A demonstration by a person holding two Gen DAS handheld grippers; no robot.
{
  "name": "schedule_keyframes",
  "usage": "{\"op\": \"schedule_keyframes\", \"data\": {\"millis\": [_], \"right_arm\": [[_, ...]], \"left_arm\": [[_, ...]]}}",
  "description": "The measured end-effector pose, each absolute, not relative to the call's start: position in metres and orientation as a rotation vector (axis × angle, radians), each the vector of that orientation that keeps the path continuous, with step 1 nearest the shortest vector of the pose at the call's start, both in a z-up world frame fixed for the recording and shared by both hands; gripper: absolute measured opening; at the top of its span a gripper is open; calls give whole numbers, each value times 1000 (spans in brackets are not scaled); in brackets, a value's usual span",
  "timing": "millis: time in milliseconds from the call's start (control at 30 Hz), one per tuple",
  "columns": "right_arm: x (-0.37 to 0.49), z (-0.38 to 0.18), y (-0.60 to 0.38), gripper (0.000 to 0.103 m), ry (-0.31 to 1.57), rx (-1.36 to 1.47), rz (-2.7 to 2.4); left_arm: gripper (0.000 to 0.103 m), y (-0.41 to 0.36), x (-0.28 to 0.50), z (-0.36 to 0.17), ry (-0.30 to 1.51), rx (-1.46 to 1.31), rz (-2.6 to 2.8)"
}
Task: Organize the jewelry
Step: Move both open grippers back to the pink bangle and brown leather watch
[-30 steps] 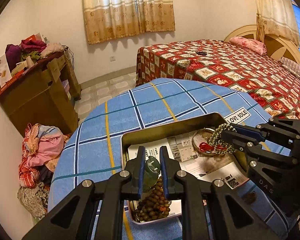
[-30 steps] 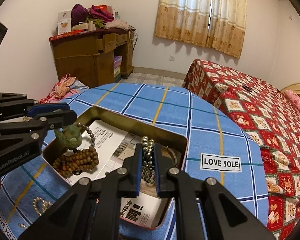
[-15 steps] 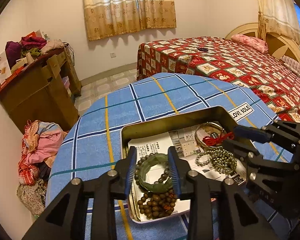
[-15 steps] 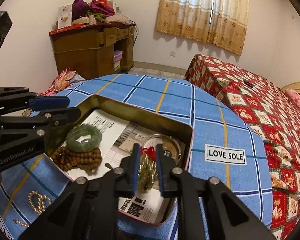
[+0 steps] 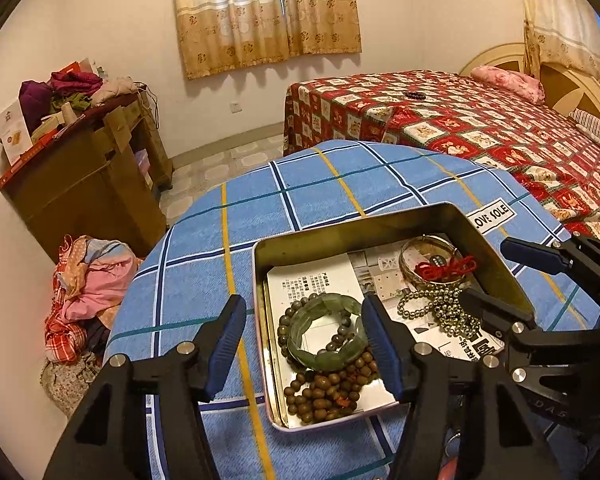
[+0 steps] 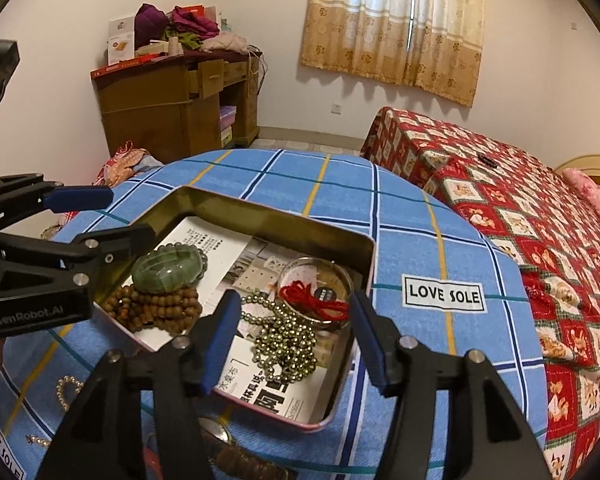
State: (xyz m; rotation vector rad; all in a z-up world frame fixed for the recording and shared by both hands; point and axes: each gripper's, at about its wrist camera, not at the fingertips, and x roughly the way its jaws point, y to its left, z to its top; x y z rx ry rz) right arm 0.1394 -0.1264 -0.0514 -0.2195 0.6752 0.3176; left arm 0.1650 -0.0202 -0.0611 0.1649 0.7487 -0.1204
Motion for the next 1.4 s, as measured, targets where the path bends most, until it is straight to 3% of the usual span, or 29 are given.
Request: {"op": "schedule_keyframes", "data": {"millis": [300,533,967,1400], "right_arm": [[130,-52,-130,69,667,-200,312],[126,-54,-135,69,676,-179,297],[75,-60,-155,81,671,-173,242],[58,-84,-177,82,693,-174,189]], "left_arm": [[61,-17,154,-64,758,157,-107],[61,-19,143,-70,772,153,-109],[61,-29,72,-85,794,159,-138],[61,-58,43,-112,858,229,-211]]}}
